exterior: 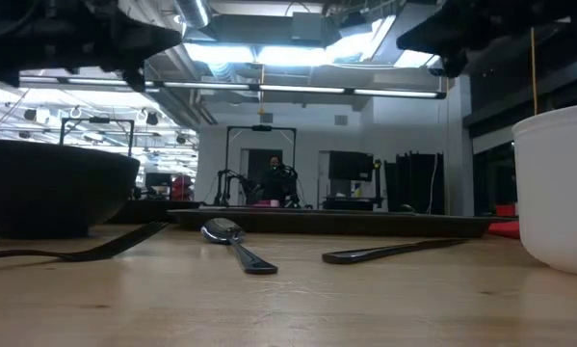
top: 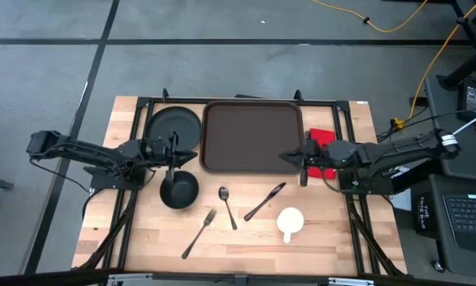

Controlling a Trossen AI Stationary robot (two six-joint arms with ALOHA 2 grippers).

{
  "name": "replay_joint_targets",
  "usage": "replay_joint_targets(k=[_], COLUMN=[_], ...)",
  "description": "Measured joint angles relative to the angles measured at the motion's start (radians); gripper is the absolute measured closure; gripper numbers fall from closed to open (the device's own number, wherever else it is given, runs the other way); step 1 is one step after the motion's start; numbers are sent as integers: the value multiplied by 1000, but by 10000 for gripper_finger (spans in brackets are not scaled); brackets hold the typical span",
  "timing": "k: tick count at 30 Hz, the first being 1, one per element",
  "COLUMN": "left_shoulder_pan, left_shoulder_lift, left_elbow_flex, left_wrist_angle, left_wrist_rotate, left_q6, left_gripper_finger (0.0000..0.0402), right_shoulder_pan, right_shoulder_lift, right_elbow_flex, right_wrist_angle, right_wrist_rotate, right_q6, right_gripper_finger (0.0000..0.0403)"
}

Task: Set up tray
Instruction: Put the white mug on the top left of the brown tray

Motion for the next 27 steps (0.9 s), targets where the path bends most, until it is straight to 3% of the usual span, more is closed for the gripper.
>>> replay_joint_targets(k=[7, 11, 17, 27], left_shoulder_pan=[-9, -30, -77, -131], left_shoulder_lift=[174, 248, 337, 482], left_elbow_flex=[156, 226, 297, 426], left_wrist_angle=[-147, -246, -260, -262], left_wrist_rotate=[33, 30, 29, -138], left_q6=[79, 79, 97, 104], left_gripper_finger=[399, 398, 398, 398], right_shoulder_pan=[145, 247, 395, 498], right_shoulder_lift=[153, 184, 203, 273], right_elbow_flex=[172, 233, 274, 422], right_wrist_angle=[-168, -284, -426, -751], right_wrist_rotate=[84, 175, 292, 318], right_q6=[69, 183, 316, 490], right_gripper_finger=[399, 398, 400, 400])
